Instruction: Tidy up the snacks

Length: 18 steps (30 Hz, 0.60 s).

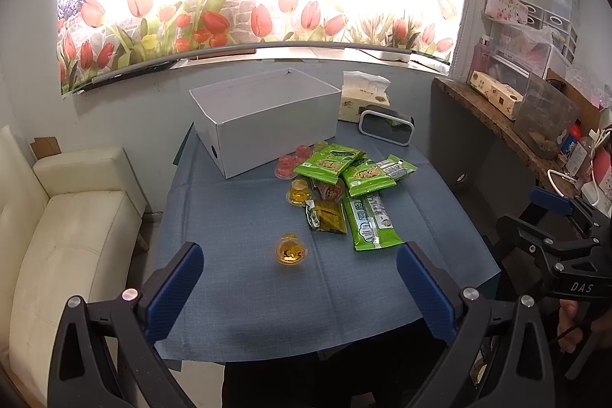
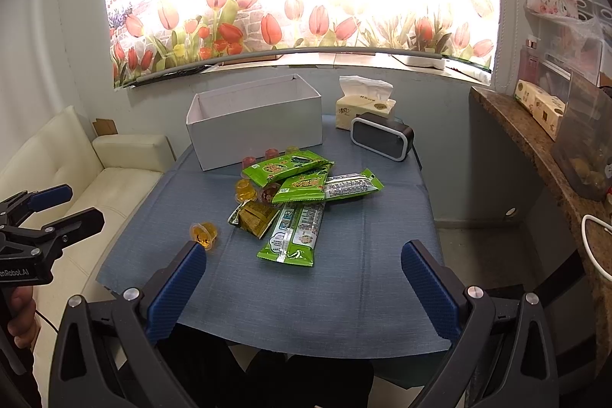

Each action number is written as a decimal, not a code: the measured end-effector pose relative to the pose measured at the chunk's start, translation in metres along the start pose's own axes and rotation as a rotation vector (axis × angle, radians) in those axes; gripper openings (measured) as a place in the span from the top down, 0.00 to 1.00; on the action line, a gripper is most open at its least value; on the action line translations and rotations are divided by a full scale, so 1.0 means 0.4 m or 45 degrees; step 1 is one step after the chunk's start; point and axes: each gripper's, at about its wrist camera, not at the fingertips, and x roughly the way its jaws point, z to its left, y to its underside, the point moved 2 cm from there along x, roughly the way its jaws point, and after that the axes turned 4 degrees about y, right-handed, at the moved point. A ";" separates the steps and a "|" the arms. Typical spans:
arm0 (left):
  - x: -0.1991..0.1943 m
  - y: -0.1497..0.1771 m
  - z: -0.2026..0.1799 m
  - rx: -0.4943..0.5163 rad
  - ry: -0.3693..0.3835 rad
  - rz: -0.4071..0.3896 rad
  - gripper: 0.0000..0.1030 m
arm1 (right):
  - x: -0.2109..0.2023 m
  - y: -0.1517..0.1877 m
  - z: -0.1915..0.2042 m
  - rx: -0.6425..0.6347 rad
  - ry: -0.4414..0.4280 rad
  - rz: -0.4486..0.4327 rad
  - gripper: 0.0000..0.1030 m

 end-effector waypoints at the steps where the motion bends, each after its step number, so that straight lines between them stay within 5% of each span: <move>1: 0.000 -0.001 0.000 0.001 0.001 0.001 0.00 | 0.000 0.000 0.000 0.001 -0.001 0.001 0.00; 18: -0.001 0.000 -0.001 0.005 0.003 0.002 0.00 | -0.003 0.001 0.001 -0.006 0.010 -0.004 0.00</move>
